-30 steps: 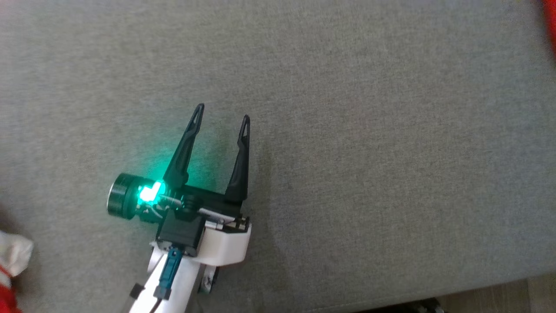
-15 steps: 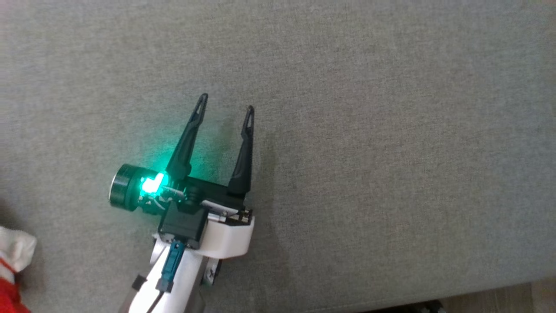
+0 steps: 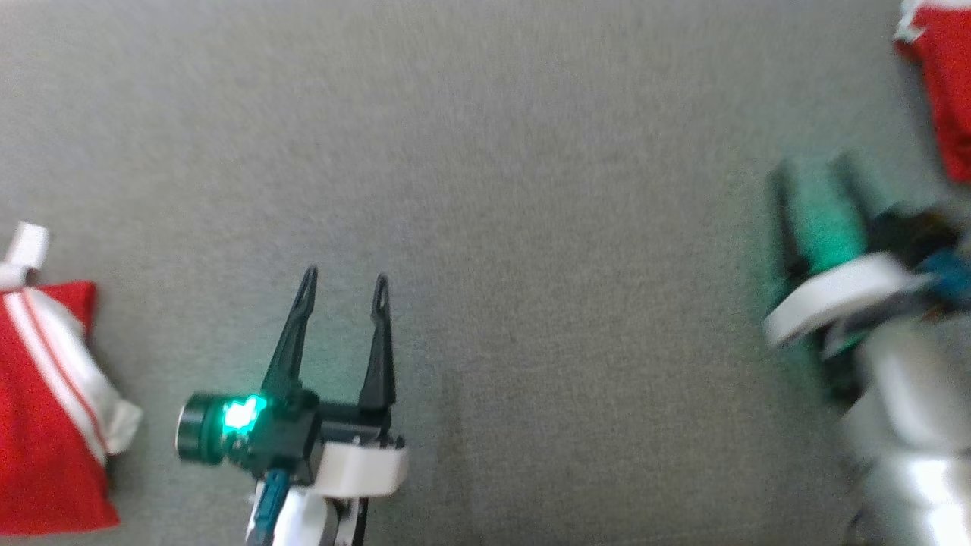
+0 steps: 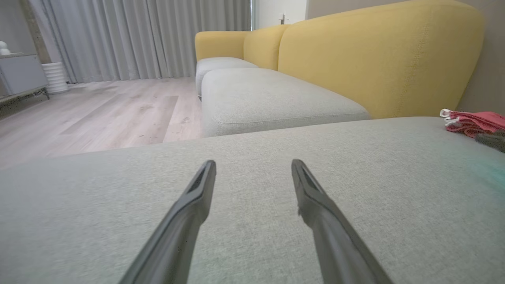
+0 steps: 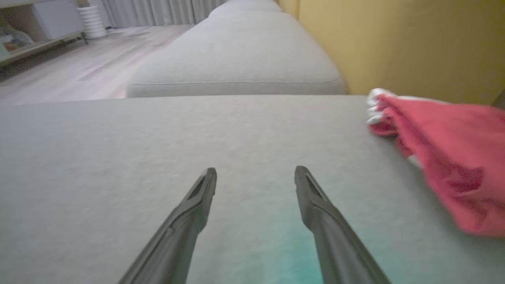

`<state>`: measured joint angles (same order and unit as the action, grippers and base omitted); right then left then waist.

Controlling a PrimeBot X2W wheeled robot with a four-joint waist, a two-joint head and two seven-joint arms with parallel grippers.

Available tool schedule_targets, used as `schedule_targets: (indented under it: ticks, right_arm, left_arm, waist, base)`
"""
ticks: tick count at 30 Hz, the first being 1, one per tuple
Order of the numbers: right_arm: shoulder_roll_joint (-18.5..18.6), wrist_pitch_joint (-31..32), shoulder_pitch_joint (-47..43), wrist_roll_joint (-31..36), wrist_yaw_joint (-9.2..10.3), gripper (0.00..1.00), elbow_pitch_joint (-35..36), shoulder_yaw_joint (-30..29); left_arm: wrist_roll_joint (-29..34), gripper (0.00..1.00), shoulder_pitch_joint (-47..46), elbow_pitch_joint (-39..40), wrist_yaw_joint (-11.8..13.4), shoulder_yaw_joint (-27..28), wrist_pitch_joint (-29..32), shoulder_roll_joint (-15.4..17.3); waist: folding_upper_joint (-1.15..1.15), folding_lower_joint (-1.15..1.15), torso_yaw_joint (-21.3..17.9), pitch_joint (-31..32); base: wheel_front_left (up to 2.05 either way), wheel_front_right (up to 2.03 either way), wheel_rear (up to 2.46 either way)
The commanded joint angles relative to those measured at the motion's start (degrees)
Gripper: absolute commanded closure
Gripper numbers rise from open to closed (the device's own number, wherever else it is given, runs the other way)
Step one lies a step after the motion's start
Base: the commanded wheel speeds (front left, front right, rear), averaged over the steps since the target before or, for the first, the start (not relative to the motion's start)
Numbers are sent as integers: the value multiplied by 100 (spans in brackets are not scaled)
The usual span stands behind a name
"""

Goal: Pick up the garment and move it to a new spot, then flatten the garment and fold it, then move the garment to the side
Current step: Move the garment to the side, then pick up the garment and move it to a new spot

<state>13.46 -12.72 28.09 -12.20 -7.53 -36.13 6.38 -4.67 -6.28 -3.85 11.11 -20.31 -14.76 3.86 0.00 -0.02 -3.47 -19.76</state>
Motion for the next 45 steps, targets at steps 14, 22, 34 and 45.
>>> schedule_targets:
  ticks: [14, 22, 34, 45]
  right_arm:
    - [-1023, -227, -2085, 206, 4, 0, 1530, 215]
    - [-1056, -227, -3109, 400, 4, 0, 2166, -230]
    - [-1058, -228, -3641, 224, 4, 0, 2369, -190]
    - [-1058, -228, -3644, 196, 4, 0, 2363, -173]
  left_arm:
    - [-27, 0, 1063, -39, 81, 688, -24, -62]
    - [171, 0, 1484, 74, -65, 823, -24, -44]
    - [323, 0, 1738, 10, -129, 961, -24, -15]
    - [334, 0, 1760, -15, -161, 1026, -24, -24]
  waist:
    - [0, 2, 614, 2036]
    - [0, 2, 776, 2356]
    - [0, 2, 689, 2539]
    - [0, 2, 669, 2558]
  base:
    - [0, 0, 0]
    - [0, 0, 0]
    - [0, 0, 0]
    - [0, 0, 0]
